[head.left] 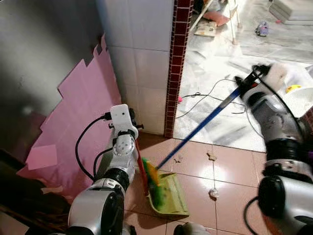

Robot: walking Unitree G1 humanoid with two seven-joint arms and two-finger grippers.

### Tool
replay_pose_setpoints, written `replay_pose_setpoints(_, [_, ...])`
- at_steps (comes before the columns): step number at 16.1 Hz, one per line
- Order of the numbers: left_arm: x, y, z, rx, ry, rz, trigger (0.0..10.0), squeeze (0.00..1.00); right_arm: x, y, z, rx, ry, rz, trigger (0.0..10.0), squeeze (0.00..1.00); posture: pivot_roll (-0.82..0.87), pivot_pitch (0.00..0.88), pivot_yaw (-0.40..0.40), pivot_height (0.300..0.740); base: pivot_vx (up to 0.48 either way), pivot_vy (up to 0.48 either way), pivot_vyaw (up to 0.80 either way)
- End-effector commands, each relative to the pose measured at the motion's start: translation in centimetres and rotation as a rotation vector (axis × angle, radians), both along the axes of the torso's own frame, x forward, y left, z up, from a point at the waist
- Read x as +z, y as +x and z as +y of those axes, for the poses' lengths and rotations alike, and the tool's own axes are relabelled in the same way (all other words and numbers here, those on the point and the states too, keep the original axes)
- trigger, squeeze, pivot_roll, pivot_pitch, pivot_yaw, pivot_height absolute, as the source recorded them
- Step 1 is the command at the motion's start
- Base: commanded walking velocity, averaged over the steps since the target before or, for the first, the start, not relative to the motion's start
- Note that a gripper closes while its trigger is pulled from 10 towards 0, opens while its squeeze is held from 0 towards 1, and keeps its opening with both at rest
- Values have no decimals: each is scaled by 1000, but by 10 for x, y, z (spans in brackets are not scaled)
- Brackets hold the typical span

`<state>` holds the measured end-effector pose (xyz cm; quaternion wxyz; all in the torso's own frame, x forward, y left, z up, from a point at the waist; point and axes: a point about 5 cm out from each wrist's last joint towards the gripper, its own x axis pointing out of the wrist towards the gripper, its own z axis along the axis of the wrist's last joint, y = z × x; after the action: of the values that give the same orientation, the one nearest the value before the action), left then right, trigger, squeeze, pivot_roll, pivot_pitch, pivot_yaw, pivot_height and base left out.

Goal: Sweep floor

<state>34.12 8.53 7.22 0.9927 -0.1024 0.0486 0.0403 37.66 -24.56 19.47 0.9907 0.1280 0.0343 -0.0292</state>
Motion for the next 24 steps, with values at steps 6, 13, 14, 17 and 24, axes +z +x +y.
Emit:
replay_pose_setpoints(6, [36,19,6,-10,-20,-161,10000,0,43,-3,-1,-30,-314,-314,10000,0,-163,0,42,740,0,0,0])
replay_pose_setpoints(13, [61,24,18,-10,3,-309,10000,0,3,-16,8,-86,-459,-310,10000,0,-146,0,47,740,0,0,0])
replay_pose_setpoints(14, [63,22,18,-14,-19,-326,10000,0,-14,-21,16,-76,-465,-285,10000,0,-137,0,48,740,0,0,0])
replay_pose_setpoints(17, [80,18,27,36,-4,-429,10000,0,-50,-35,28,-79,-483,-219,10000,0,-104,0,48,740,0,0,0])
replay_pose_setpoints(24, [80,-1,41,49,119,-392,10000,0,-90,-59,46,-72,-405,-130,10000,0,-75,0,66,740,0,0,0])
